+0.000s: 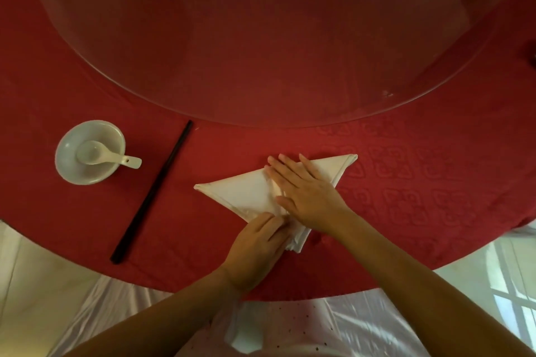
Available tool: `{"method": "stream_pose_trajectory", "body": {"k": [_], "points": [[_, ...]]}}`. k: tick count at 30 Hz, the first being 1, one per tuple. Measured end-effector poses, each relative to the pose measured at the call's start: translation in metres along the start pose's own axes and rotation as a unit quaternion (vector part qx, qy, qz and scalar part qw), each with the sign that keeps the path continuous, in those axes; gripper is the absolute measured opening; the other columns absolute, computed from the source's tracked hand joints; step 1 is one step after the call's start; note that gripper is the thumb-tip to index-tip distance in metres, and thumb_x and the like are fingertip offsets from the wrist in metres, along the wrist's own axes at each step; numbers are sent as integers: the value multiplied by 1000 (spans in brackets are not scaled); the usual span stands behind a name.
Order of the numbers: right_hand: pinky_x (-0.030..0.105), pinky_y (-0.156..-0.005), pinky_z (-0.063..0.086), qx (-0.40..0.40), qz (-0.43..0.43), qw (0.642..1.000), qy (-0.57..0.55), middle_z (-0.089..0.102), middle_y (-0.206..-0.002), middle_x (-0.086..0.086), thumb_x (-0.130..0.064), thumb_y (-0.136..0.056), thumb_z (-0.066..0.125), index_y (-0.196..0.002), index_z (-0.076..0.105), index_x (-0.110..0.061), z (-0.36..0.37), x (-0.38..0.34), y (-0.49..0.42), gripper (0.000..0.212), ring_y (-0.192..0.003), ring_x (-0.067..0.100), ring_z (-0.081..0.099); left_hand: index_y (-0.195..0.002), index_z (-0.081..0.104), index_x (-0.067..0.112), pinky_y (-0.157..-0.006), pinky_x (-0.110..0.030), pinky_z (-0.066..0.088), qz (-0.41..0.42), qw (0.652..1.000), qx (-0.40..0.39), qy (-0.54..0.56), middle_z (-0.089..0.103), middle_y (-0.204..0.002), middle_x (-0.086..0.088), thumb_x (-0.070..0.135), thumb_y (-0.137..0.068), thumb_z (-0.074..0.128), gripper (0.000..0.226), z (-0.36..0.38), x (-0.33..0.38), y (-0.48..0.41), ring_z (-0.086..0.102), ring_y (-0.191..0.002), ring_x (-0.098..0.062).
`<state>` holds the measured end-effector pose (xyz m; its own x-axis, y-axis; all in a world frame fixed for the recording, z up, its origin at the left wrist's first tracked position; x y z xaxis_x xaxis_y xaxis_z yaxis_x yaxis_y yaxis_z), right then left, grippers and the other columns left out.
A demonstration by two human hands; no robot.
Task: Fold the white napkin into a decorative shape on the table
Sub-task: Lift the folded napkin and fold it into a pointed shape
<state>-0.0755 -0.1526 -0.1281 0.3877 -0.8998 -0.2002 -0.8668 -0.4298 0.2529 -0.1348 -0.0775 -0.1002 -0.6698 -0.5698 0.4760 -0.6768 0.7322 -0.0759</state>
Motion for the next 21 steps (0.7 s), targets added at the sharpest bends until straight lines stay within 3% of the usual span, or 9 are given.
{"method": "stream_pose_trajectory", "body": {"k": [5, 11, 14, 16, 18, 19, 21], "points": [[50, -117, 10, 15, -3, 998, 56, 20, -155, -1, -47, -95, 14, -146, 12, -21, 4, 9, 1, 57, -143, 18, 16, -101, 69, 6, -71, -30, 57, 0, 1000, -11, -8, 71, -96, -7, 17, -80, 63, 24, 1, -1, -1, 67, -81, -22], [44, -118, 2, 34, 81, 995, 36, 16, -156, -2, -45, -95, 8, -146, 11, -20, -4, 35, 1, 58, -144, 17, 9, -106, 67, 8, -76, -29, 56, -13, 999, -46, -1, 69, -104, -5, 20, -86, 49, 29, -4, 5, -1, 64, -87, -21], [41, -118, 0, 68, 76, 994, -26, 17, -156, 1, -40, -95, 14, -146, 14, -17, -13, 37, 6, 56, -144, 15, 7, -107, 66, 10, -83, -29, 50, -55, 994, -51, 76, 64, -110, -4, 17, -89, 51, 24, -18, -5, -8, 57, -97, -19], [39, -118, 12, 140, 118, 974, -135, 30, -151, 6, -30, -96, 29, -142, 29, -12, -27, 45, 22, 50, -142, 19, 19, -108, 66, 13, -88, -22, 40, -101, 990, -4, 102, 63, -112, -2, 6, -84, 54, 27, -38, -24, -20, 53, -104, -16], [41, -105, 39, 253, 201, 926, -198, 55, -131, 7, -17, -92, 48, -126, 50, -9, -42, 54, 53, 35, -122, 24, 46, -107, 65, 14, -90, -21, 36, -140, 986, 48, 72, 64, -108, -1, 1, -81, 55, 31, -59, -49, -39, 53, -104, -16], [42, -92, 47, 291, 236, 905, -202, 62, -115, 6, -13, -89, 56, -114, 57, -10, -46, 51, 68, 25, -106, 23, 52, -108, 64, 15, -90, -24, 37, -161, 984, 47, 54, 64, -107, -1, 3, -82, 55, 31, -63, -61, -49, 53, -103, -17], [38, -78, 49, 285, 250, 902, -206, 64, -96, 4, -13, -83, 64, -95, 61, -11, -40, 29, 80, 12, -89, 23, 53, -114, 59, 16, -91, -32, 42, -205, 978, -13, 34, 62, -110, -3, 12, -83, 57, 31, -58, -82, -66, 52, -105, -20]]}}
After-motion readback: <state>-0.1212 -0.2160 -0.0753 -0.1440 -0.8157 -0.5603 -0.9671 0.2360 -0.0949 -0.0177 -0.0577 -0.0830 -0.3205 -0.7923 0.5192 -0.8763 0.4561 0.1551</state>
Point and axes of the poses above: each hand's wrist, its own y-axis away from the middle knuckle, its own z-axis out of the palm, x = y × z, the point moved 8 cm from there along -y, towards the middle knuckle
